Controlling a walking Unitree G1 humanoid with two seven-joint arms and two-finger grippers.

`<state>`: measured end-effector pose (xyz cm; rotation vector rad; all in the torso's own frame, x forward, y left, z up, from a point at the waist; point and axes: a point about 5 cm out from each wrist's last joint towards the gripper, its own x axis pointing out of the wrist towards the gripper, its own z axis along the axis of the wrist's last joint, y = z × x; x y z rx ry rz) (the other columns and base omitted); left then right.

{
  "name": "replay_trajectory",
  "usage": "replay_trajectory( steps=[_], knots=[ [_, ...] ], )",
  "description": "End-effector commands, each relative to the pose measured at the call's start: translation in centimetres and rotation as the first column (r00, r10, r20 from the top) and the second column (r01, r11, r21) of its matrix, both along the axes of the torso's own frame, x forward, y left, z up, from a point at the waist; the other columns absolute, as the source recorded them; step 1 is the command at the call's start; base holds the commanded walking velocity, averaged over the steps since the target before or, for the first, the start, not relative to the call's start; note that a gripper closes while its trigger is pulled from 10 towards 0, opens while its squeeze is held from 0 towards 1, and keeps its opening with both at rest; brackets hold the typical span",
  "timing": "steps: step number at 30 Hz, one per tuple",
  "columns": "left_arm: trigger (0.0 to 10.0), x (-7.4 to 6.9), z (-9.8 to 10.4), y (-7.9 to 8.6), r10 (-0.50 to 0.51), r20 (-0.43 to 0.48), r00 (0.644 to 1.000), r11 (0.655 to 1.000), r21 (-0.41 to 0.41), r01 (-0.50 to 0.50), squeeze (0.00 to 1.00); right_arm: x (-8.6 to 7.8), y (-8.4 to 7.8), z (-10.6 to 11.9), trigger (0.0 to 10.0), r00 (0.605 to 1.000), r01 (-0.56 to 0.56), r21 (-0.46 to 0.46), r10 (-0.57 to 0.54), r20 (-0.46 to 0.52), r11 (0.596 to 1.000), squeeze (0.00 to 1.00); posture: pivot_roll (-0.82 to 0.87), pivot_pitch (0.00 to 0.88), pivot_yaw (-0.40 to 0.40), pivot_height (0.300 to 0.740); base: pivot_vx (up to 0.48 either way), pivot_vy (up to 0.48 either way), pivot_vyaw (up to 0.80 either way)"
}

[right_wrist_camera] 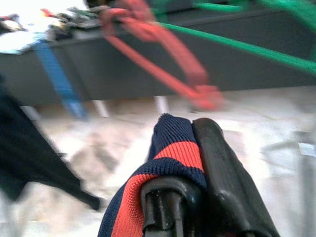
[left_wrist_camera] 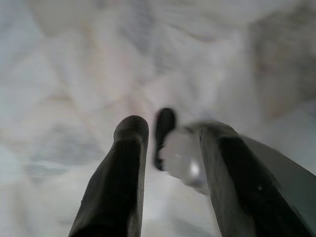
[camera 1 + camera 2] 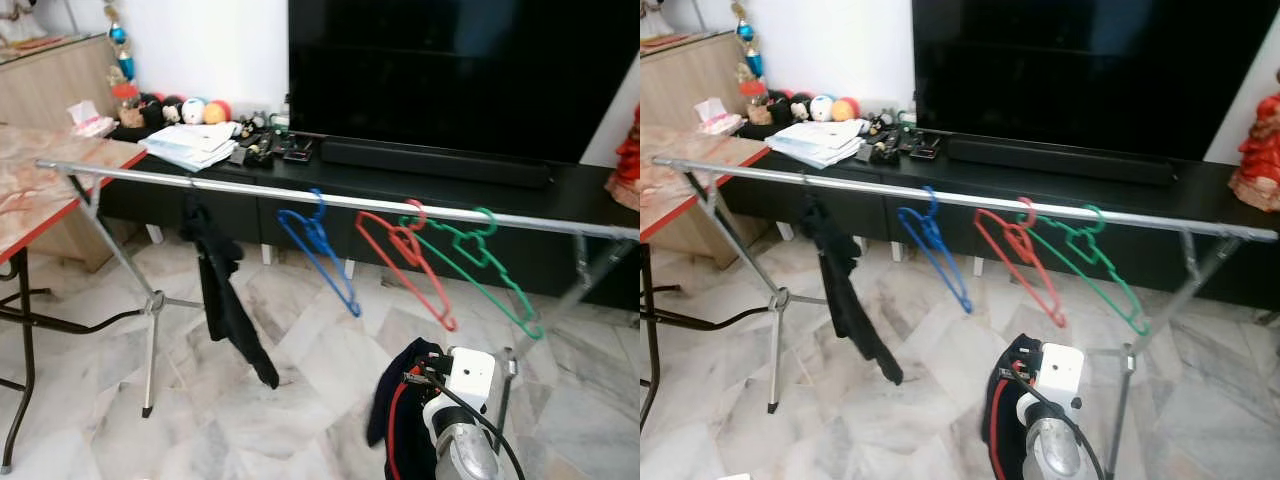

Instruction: Hang hanger

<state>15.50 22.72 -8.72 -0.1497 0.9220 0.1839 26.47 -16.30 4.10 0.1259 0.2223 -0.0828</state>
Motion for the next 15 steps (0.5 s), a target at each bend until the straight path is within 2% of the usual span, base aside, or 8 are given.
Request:
replay_trajectory(
  steps=[1, 5, 8, 10, 11, 12, 13, 15],
  knots=[
    [10.0, -0.4, 0.0, 0.7, -0.001, 0.000, 1.000, 0.999, 0.039, 0.001, 0.00, 0.4, 0.3, 0.6, 10.0, 1.000, -0.008, 0.007, 0.008, 0.028, 1.000, 0.00, 0.09, 0.036, 0.017, 0.740, 0.000, 0.000, 0.00],
    [10.0, 0.0, 0.4, 0.8, -0.038, 0.045, 0.998, 0.996, 0.081, 0.034, 0.00, 0.4, 0.1, 0.4, 10.0, 1.000, -0.006, 0.004, 0.006, 0.021, 1.000, 0.00, 0.09, 0.035, 0.017, 0.740, 0.000, 0.000, 0.00],
    [10.0, 1.5, 1.4, 0.8, -0.048, 0.175, 0.983, 0.993, 0.112, 0.029, 0.00, 0.4, -0.2, -0.2, 10.0, 1.000, -0.021, -0.008, 0.021, -0.003, 1.000, 0.00, 0.09, 0.035, 0.015, 0.740, 0.000, 0.000, 0.00],
    [10.0, 5.1, 4.4, 0.9, -0.105, 0.391, 0.914, 0.987, 0.156, 0.047, 0.00, 0.4, -0.6, -0.8, 10.0, 0.999, -0.019, -0.018, 0.018, -0.026, 1.000, 0.00, 0.09, 0.031, 0.013, 0.740, 0.000, 0.000, 0.00],
    [10.0, 6.8, 6.3, 0.8, -0.144, 0.500, 0.854, 0.981, 0.185, 0.057, 0.00, 0.4, -0.9, -1.2, 10.0, 0.999, -0.017, -0.020, 0.017, -0.040, 1.000, 0.00, 0.10, 0.030, 0.009, 0.740, 0.000, 0.000, 0.00],
    [10.0, 7.1, 6.7, 0.8, -0.152, 0.518, 0.842, 0.980, 0.191, 0.059, 0.00, 0.4, -0.9, -1.2, 10.0, 0.999, -0.018, -0.019, 0.017, -0.043, 1.000, 0.00, 0.10, 0.030, 0.009, 0.740, 0.000, 0.000, 0.00],
    [10.0, 8.0, 8.1, 0.4, -0.163, 0.585, 0.794, 0.979, 0.197, 0.056, 0.00, 0.4, -0.9, -1.6, 10.0, 0.998, -0.022, -0.024, 0.020, -0.057, 0.999, 0.00, 0.10, 0.024, 0.008, 0.740, 0.000, 0.000, 0.00],
    [10.0, 8.5, 8.9, 0.1, -0.164, 0.619, 0.768, 0.980, 0.194, 0.053, 0.00, 0.4, -0.9, -1.8, 10.0, 0.998, -0.023, -0.029, 0.021, -0.065, 0.999, 0.00, 0.10, 0.022, 0.007, 0.740, 0.000, 0.000, 0.00]
  ],
)
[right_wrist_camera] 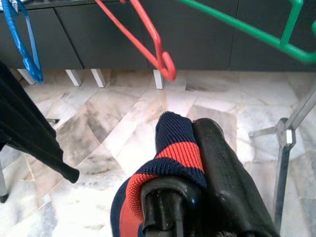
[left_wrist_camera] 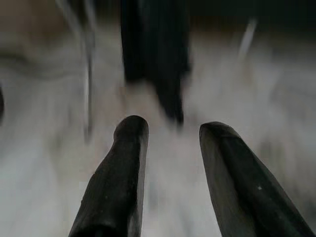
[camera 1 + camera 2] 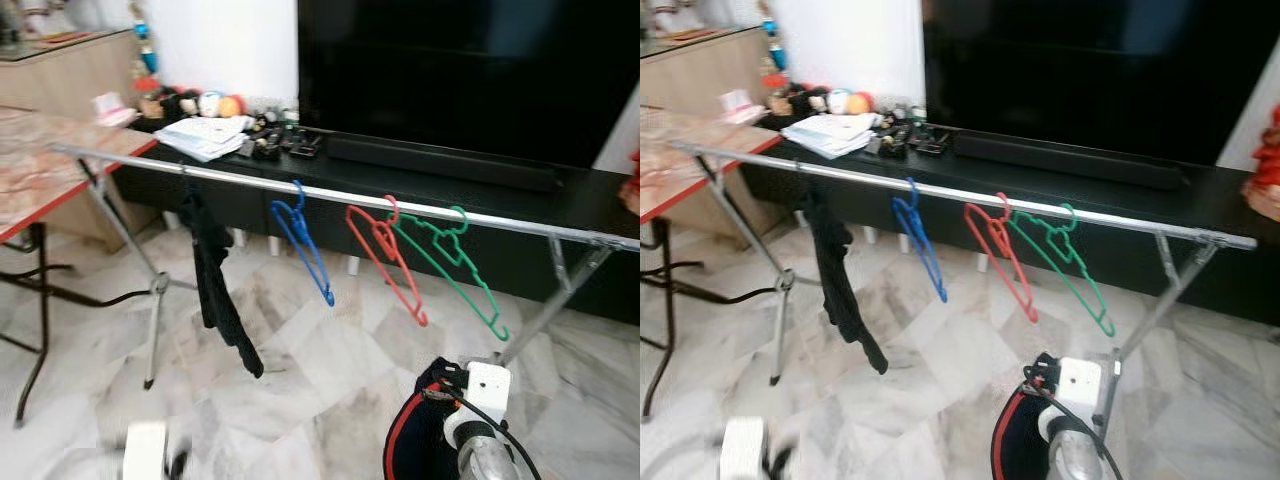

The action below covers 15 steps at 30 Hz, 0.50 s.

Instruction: Hang hanger

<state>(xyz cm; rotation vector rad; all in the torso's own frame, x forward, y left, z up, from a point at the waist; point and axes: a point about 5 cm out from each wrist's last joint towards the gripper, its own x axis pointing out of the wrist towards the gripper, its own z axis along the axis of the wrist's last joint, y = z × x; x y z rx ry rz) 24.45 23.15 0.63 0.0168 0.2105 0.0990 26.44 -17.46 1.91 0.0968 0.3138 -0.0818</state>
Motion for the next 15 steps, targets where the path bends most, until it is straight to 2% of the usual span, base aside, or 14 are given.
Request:
replay_trajectory(
  steps=[1, 6, 8, 10, 12, 15],
  knots=[
    [10.0, -0.3, 0.0, -0.5, -0.013, 0.003, 1.000, 1.000, -0.010, 0.013, 0.00, 0.4, 0.2, 0.3, 10.0, 1.000, -0.012, -0.004, 0.012, 0.026, 1.000, 0.00, 0.10, 0.020, 0.008, 0.740, 0.000, 0.000, 0.00],
    [10.0, 0.1, 1.9, -1.9, -0.054, 0.104, 0.993, 0.998, -0.030, 0.057, 0.00, 0.4, 0.2, 0.0, 10.0, 1.000, -0.013, -0.002, 0.013, 0.019, 1.000, 0.00, 0.08, 0.011, 0.013, 0.740, 0.000, 0.000, 0.00],
    [10.0, 0.1, 2.1, -2.1, -0.064, 0.114, 0.991, 0.997, -0.032, 0.068, 0.00, 0.4, 0.2, -0.1, 10.0, 1.000, -0.013, -0.003, 0.013, 0.016, 1.000, 0.00, 0.08, 0.007, 0.015, 0.740, 0.000, 0.000, 0.00],
    [10.0, -0.4, 3.4, -3.7, -0.125, 0.150, 0.981, 0.990, -0.049, 0.134, 0.00, 0.3, 0.0, -1.0, 10.0, 1.000, -0.002, -0.006, 0.002, -0.017, 1.000, 0.00, 0.08, 0.000, 0.018, 0.740, 0.000, 0.000, 0.00],
    [10.0, -0.6, 3.6, -4.0, -0.138, 0.158, 0.978, 0.987, -0.054, 0.148, 0.00, 0.2, 0.0, -1.3, 10.0, 1.000, 0.000, -0.008, -0.001, -0.026, 1.000, 0.00, 0.08, 0.000, 0.018, 0.740, 0.000, 0.000, 0.00],
    [10.0, -0.7, 4.0, -4.5, -0.140, 0.170, 0.975, 0.985, -0.077, 0.155, 0.00, 0.0, 0.2, -1.9, 10.0, 0.999, 0.000, -0.005, 0.000, -0.053, 1.000, 0.00, 0.08, 0.000, 0.018, 0.740, 0.367, 0.000, 0.00]
  ],
)
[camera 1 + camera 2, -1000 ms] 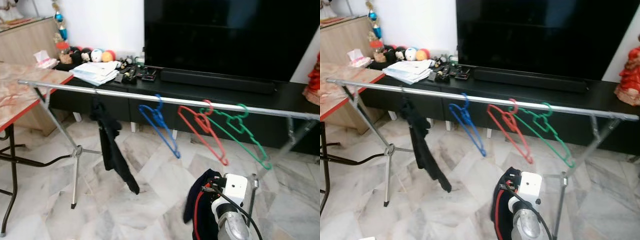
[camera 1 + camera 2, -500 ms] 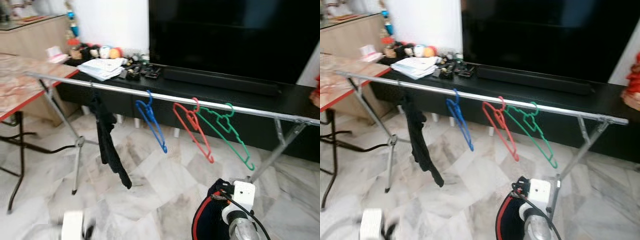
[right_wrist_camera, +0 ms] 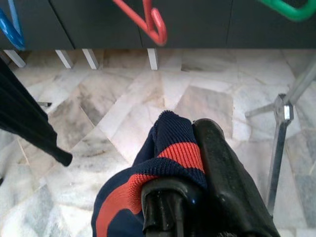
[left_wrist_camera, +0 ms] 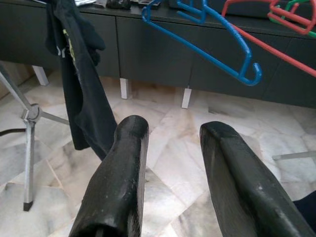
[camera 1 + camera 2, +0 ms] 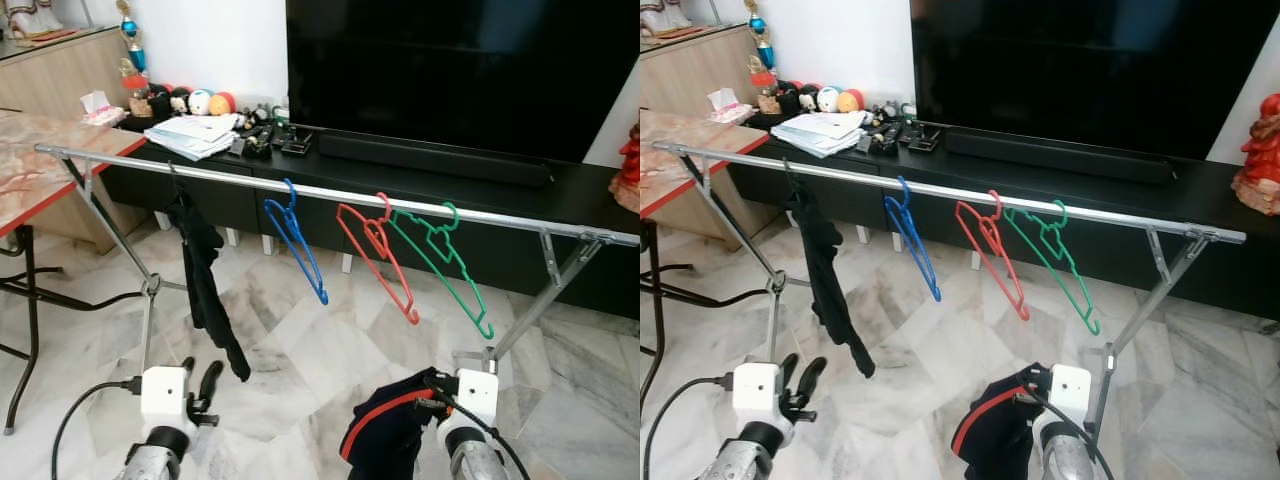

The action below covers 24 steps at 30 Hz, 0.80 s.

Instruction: Hang hanger

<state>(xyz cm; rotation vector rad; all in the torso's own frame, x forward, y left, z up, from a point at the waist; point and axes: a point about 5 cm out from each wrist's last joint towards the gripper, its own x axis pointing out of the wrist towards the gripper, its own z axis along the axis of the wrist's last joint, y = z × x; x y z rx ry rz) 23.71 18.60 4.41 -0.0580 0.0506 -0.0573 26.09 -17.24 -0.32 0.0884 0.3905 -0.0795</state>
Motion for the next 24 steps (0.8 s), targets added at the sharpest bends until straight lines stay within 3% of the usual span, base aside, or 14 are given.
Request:
replay_trajectory(
  steps=[1, 8, 24],
  knots=[
    [10.0, 0.0, 0.4, 0.0, 0.000, 0.004, 1.000, 1.000, -0.008, 0.000, 0.00, 0.2, 0.1, 0.1, 10.0, 1.000, 0.002, 0.000, -0.002, 0.010, 1.000, 0.00, 0.08, 0.000, 0.019, 0.740, 0.386, 0.000, 0.00],
    [10.0, 0.9, 1.8, 0.0, -0.006, 0.028, 1.000, 1.000, -0.015, 0.006, 0.00, -0.8, 0.0, -1.9, 10.0, 0.994, -0.044, -0.019, 0.042, -0.098, 0.999, 0.00, 0.09, 0.002, 0.019, 0.740, 0.395, 0.000, 0.00],
    [10.0, 1.6, 3.4, -0.5, -0.006, 0.038, 0.999, 0.999, -0.037, 0.007, 0.00, -0.3, 0.7, -2.2, 10.0, 0.992, -0.075, -0.007, 0.074, -0.099, 0.997, 0.00, 0.10, 0.044, 0.016, 0.740, 0.455, 0.000, 0.00]
  ],
)
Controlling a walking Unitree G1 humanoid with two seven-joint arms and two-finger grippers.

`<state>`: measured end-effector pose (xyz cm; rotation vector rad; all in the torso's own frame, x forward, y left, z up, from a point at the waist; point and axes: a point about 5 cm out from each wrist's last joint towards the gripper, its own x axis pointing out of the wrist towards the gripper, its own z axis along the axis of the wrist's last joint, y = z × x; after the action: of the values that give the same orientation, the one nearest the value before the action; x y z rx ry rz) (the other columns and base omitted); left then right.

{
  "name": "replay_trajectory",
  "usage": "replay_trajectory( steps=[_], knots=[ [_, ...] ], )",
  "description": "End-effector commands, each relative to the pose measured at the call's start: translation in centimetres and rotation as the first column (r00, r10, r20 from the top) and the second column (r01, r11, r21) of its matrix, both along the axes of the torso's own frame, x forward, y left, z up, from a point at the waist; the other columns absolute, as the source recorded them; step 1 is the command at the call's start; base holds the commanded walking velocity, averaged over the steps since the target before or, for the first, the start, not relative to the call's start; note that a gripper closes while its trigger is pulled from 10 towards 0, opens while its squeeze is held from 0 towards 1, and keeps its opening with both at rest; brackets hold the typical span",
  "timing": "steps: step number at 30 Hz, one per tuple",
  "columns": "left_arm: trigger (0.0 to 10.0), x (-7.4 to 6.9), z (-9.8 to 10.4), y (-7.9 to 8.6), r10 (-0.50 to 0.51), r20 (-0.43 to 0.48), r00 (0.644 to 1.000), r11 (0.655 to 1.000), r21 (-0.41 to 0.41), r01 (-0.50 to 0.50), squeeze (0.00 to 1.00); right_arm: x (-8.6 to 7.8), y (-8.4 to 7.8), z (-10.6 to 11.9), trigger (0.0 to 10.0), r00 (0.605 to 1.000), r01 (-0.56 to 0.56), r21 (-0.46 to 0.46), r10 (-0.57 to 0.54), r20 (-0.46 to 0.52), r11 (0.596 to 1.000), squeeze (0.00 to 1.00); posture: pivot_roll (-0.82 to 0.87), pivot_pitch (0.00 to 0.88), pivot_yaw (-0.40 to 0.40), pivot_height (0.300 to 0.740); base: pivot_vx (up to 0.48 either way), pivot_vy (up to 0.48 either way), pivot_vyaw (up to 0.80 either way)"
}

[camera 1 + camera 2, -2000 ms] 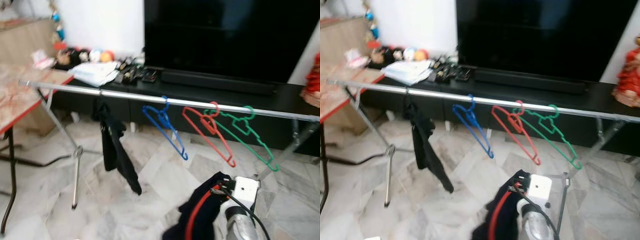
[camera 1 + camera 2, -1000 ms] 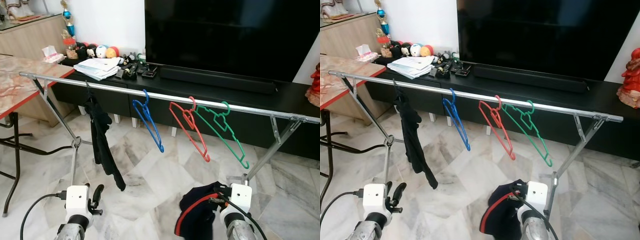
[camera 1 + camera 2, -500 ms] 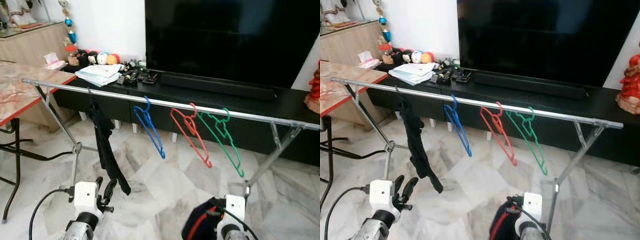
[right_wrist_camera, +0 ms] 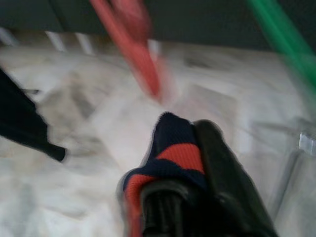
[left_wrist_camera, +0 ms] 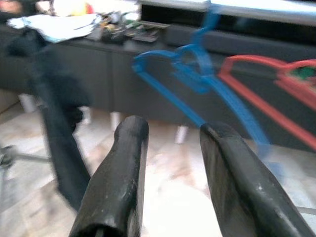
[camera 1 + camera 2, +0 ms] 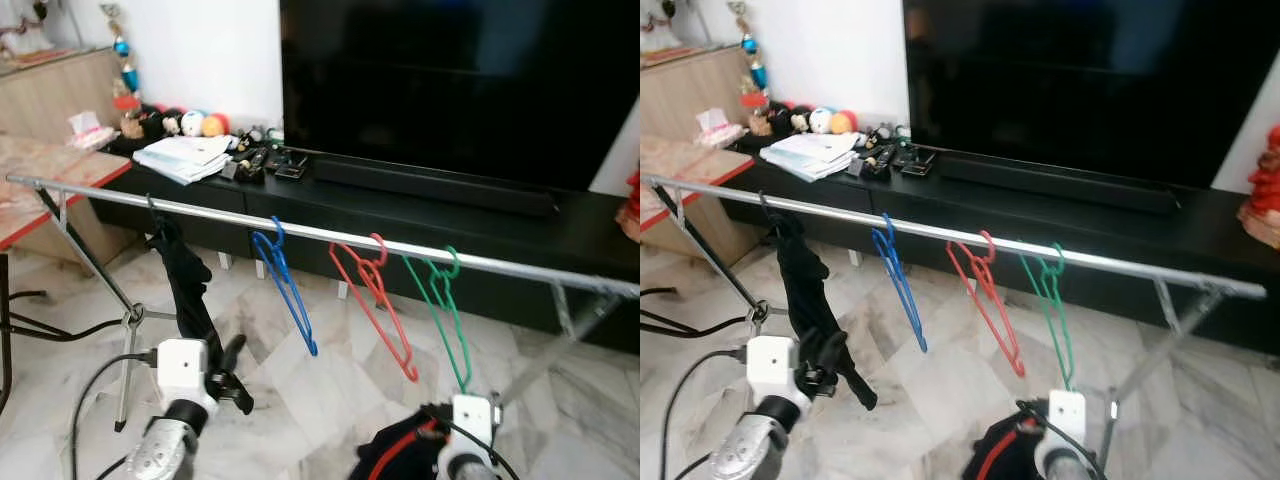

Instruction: Hang hanger

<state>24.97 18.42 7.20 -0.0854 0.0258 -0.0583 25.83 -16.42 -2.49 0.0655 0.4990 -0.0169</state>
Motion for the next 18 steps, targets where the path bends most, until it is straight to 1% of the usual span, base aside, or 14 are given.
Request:
replay_trajectory(
  steps=[1, 4, 6, 9, 10, 12, 14, 18],
  knots=[
    [10.0, 0.4, 0.7, -0.3, -0.007, 0.015, 1.000, 1.000, -0.009, 0.007, 0.00, -0.1, -0.2, 0.0, 10.0, 1.000, -0.007, -0.005, 0.007, 0.007, 1.000, 0.00, 0.10, 0.045, 0.015, 0.740, 0.480, 0.000, 0.00],
    [10.0, 0.5, 0.9, -0.4, -0.012, 0.017, 1.000, 1.000, -0.013, 0.012, 0.00, -0.1, -0.1, -0.1, 10.0, 1.000, -0.011, -0.005, 0.011, 0.004, 1.000, 0.00, 0.10, 0.049, 0.014, 0.740, 0.480, 0.000, 0.00],
    [10.0, 0.6, 0.9, -0.7, -0.044, 0.004, 0.999, 0.999, -0.022, 0.044, 0.00, -0.2, -0.1, -0.2, 10.0, 1.000, -0.013, -0.005, 0.013, 0.001, 1.000, 0.00, 0.10, 0.052, 0.013, 0.740, 0.347, 0.000, 0.00],
    [10.0, 0.6, 0.6, -1.1, -0.083, -0.044, 0.996, 0.996, -0.029, 0.082, 0.00, -0.2, -0.1, -0.3, 10.0, 1.000, -0.016, -0.005, 0.016, -0.003, 1.000, 0.00, 0.10, 0.055, 0.013, 0.740, 0.000, 0.000, 0.00],
    [10.0, 0.6, 0.6, -1.1, -0.087, -0.049, 0.995, 0.996, -0.031, 0.086, 0.00, -0.2, -0.1, -0.3, 10.0, 1.000, -0.017, -0.005, 0.017, -0.004, 1.000, 0.00, 0.10, 0.055, 0.013, 0.740, 0.000, 0.000, 0.00],
    [10.0, 0.7, 0.7, -1.1, -0.089, -0.056, 0.994, 0.995, -0.058, 0.085, 0.00, -0.2, -0.1, -0.4, 10.0, 1.000, -0.021, -0.006, 0.021, -0.008, 1.000, 0.00, 0.10, 0.058, 0.012, 0.740, 0.000, 0.000, 0.00],
    [10.0, 1.1, 1.3, -1.1, -0.080, -0.053, 0.995, 0.994, -0.085, 0.075, 0.00, -0.3, 0.0, -0.5, 10.0, 1.000, -0.027, -0.007, 0.027, -0.014, 1.000, 0.00, 0.11, 0.062, 0.011, 0.740, 0.000, 0.000, 0.00],
    [10.0, 1.6, 1.8, -1.3, -0.084, -0.064, 0.994, 0.992, -0.096, 0.078, 0.00, -0.3, 0.0, -0.6, 10.0, 0.999, -0.029, -0.007, 0.029, -0.016, 1.000, 0.00, 0.11, 0.062, 0.010, 0.740, 0.000, 0.000, 0.00]
  ],
)
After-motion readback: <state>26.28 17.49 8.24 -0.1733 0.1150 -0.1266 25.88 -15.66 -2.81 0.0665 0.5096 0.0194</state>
